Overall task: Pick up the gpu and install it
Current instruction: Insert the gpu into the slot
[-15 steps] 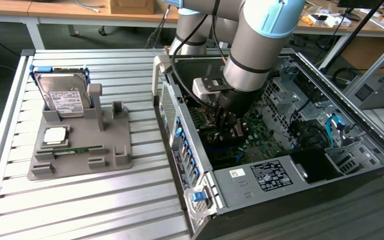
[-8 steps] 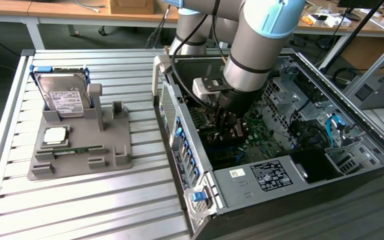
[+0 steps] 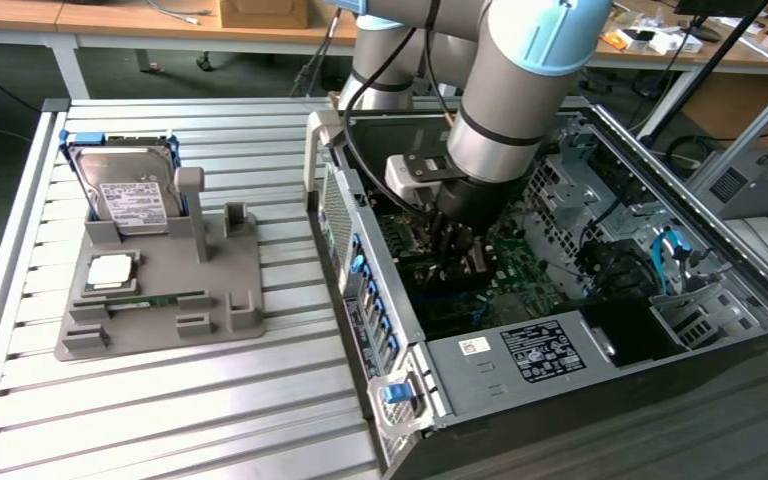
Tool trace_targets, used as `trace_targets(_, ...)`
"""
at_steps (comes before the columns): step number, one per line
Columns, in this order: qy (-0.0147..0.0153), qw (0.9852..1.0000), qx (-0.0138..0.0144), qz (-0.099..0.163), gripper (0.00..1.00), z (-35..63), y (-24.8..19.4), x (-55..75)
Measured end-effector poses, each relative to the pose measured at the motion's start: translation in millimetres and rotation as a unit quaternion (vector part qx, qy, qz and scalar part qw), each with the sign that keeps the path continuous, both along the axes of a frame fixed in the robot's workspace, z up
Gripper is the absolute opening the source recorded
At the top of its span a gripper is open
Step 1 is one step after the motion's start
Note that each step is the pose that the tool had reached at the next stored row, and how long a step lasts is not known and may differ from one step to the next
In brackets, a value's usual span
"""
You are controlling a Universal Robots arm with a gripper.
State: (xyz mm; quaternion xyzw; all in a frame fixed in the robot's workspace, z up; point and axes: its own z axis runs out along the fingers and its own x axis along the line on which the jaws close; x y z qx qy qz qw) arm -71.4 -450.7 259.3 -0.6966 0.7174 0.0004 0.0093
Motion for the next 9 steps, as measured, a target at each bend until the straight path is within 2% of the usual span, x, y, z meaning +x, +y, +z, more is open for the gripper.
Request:
trace_targets(2,-0.0002,1.0000,0.0051,0.000,0.27,-0.4,0.1,0.1)
trace_targets(3,-0.0001,1.0000,0.0064,0.000,0.27,-0.3,0.1,0.1)
trace_targets(9,-0.0002,1.0000,0.0073,0.000,0.27,-0.6,-1.1,0.1)
